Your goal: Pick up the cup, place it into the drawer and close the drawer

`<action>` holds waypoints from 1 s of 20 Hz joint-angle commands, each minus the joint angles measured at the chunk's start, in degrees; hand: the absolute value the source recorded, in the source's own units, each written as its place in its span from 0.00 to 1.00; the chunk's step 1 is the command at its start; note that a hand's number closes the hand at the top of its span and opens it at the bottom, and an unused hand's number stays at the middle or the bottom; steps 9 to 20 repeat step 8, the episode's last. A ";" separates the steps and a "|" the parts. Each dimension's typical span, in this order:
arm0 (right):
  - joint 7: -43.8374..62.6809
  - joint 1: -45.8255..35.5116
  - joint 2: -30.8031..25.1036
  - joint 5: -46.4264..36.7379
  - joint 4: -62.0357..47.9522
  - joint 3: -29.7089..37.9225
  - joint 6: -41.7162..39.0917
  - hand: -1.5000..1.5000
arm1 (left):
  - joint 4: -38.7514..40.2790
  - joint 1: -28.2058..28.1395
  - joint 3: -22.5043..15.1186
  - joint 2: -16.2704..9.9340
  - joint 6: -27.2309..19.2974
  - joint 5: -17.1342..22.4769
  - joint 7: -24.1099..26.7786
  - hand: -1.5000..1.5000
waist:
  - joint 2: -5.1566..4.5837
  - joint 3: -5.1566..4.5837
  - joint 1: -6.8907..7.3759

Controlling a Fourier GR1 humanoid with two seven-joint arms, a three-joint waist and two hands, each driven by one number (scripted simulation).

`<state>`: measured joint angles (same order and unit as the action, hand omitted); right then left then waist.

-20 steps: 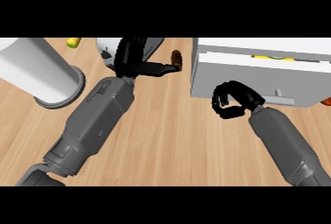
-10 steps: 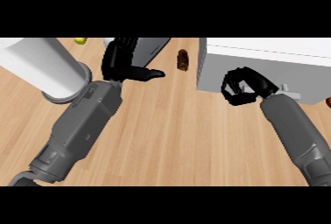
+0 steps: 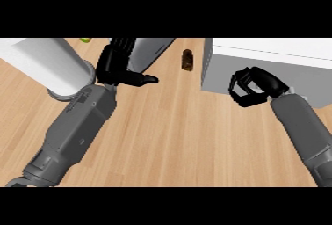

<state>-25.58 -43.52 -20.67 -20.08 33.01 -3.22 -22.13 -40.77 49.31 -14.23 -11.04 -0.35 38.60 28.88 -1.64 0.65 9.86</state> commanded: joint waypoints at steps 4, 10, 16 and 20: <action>4.92 -9.90 -7.24 1.02 -0.84 5.67 4.52 1.00 | -1.31 -0.64 -0.25 0.47 1.21 0.51 -0.60 0.00 | -1.16 -0.47 2.30; 4.97 -8.73 -7.80 2.15 0.09 6.15 3.00 1.00 | -1.80 -1.66 -0.41 -0.75 2.39 0.27 -0.35 0.00 | -1.29 -0.44 2.72; 4.97 -8.73 -7.80 2.15 0.09 6.15 3.00 1.00 | -1.80 -1.66 -0.41 -0.75 2.39 0.27 -0.35 0.00 | -1.29 -0.44 2.72; 4.97 -8.73 -7.80 2.15 0.09 6.15 3.00 1.00 | -1.80 -1.66 -0.41 -0.75 2.39 0.27 -0.35 0.00 | -1.29 -0.44 2.72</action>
